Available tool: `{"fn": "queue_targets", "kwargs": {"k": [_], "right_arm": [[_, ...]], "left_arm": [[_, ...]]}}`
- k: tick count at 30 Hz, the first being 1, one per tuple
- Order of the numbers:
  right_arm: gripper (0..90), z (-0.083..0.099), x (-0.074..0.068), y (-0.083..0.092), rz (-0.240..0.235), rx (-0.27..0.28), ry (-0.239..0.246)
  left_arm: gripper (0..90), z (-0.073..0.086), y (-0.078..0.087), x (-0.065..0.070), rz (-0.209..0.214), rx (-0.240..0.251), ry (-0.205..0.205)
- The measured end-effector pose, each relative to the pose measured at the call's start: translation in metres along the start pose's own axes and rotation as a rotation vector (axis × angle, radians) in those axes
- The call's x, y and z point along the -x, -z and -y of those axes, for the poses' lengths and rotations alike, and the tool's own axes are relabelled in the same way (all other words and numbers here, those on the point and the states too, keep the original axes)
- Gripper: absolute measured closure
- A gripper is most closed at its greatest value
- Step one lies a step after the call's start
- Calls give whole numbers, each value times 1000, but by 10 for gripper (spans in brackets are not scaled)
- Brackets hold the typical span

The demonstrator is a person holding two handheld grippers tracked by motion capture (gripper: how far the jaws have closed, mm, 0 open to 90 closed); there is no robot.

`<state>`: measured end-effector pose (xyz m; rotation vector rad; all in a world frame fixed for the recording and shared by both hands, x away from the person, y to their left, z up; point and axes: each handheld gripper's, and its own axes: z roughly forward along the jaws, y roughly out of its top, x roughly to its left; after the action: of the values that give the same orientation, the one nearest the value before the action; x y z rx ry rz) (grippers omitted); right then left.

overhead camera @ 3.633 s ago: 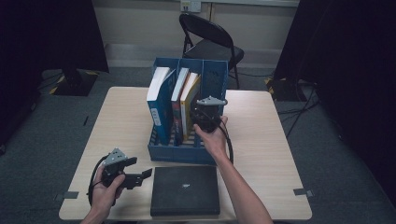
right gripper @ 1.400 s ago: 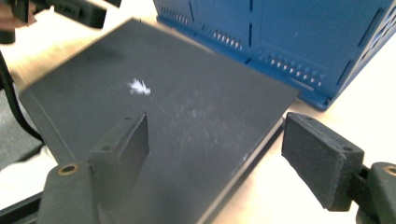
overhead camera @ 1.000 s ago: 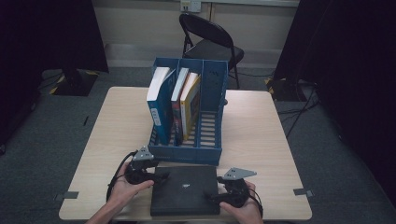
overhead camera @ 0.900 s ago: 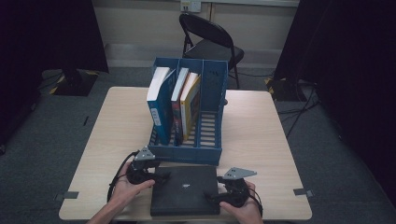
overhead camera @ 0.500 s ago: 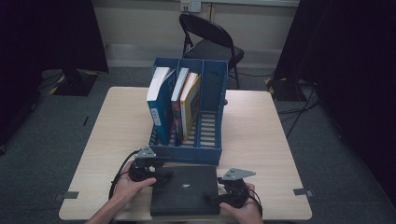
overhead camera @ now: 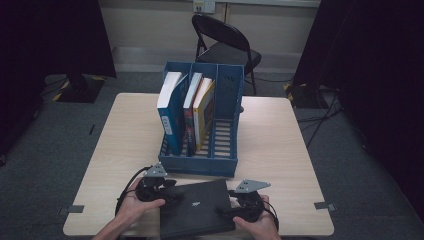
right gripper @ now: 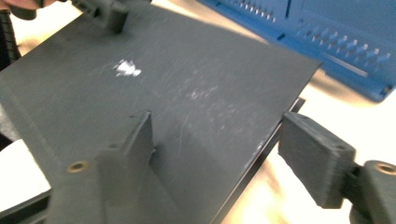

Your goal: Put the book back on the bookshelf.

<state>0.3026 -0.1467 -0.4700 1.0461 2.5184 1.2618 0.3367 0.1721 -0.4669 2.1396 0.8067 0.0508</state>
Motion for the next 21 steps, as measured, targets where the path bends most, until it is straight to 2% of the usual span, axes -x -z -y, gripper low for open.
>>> {"fn": "queue_targets", "kwargs": {"k": [5,6,9,11,15,19,21], "right_arm": [[308,0,-3,0,5,7,11],[299,5,-4,7,-32,5,7],[261,13,-10,15,-64,-6,10],[241,21,-17,19,-60,-16,32],[228,27,-22,23,-65,-24,44],[222,29,-25,22,-67,-55,67],[214,29,-27,19,-71,-71,80]], "left_arm": [[386,0,1,0,1,-9,23],[389,0,0,-1,9,-6,33],[391,0,-2,-3,27,-1,43],[391,-3,-6,-2,29,-1,42],[396,-7,-12,3,25,4,31],[388,-8,-13,0,37,3,47],[403,-8,-13,1,37,4,39]]}}
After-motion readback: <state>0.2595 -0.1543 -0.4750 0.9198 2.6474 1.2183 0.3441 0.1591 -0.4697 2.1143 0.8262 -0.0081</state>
